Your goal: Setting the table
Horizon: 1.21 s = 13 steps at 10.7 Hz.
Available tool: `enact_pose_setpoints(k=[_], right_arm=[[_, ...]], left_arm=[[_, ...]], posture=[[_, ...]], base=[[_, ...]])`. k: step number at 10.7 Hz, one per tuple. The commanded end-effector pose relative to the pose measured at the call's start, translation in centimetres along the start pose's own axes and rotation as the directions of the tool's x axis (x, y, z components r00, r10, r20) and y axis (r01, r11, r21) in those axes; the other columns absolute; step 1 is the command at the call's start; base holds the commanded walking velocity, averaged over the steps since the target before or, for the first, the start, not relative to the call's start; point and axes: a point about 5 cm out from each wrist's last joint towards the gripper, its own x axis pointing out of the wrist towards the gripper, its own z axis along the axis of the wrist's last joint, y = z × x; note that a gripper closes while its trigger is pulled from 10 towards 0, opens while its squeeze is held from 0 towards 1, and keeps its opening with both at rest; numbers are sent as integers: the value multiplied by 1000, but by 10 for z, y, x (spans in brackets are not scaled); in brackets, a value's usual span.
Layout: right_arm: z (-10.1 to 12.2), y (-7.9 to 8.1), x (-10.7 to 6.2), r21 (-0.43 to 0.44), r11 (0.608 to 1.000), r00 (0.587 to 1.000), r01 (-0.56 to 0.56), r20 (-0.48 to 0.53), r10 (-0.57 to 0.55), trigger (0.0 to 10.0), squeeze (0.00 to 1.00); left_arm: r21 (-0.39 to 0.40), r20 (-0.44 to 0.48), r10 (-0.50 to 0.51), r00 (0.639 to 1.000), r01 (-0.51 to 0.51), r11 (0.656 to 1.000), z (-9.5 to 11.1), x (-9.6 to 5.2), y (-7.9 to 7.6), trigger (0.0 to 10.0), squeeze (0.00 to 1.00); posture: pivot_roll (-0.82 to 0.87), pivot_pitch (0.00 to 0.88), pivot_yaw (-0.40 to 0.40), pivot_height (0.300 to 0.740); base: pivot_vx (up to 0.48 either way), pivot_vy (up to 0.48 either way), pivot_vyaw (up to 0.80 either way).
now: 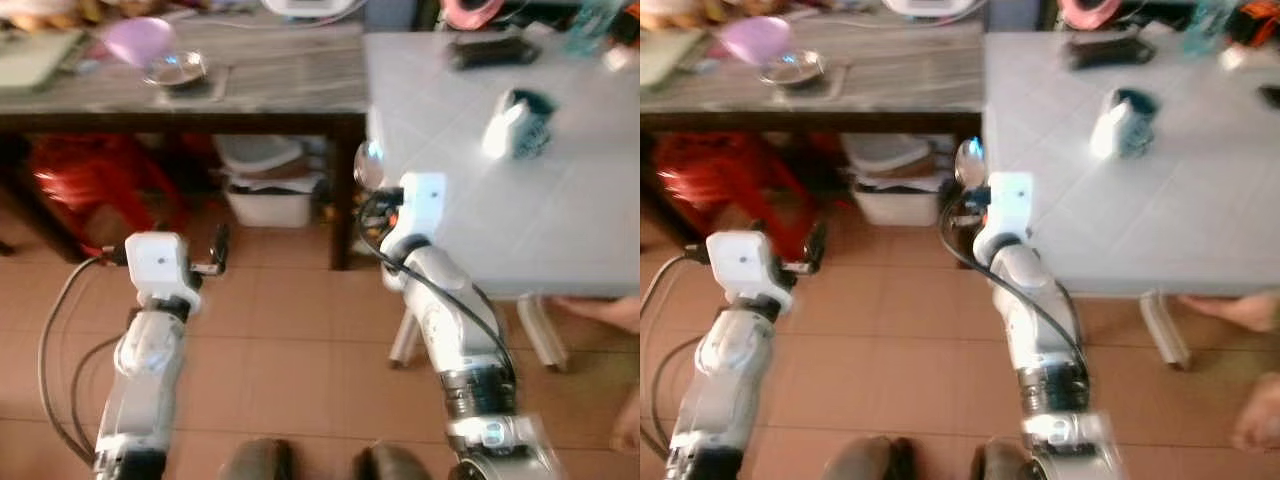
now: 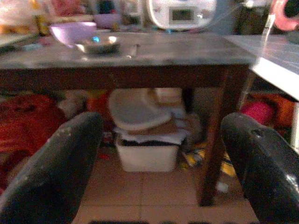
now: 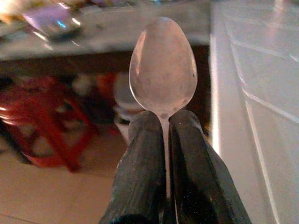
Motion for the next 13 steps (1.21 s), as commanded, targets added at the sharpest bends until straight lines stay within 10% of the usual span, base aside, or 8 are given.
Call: enact_pose_setpoints(k=[1, 13], right_arm=[[5, 3, 1, 7, 1000, 999, 0, 38, -1, 0, 0], [-3, 2, 8, 9, 1000, 998, 27, 60, -27, 0, 0]], left_arm=[[26, 7, 10, 1000, -10, 1000, 1, 1, 5, 10000, 0], [6, 32, -26, 999, 26, 1000, 3, 15, -13, 10000, 0]], posture=[[4, 58, 50, 740], [9, 29, 64, 740]], base=[[247, 412, 0], [442, 62, 0]])
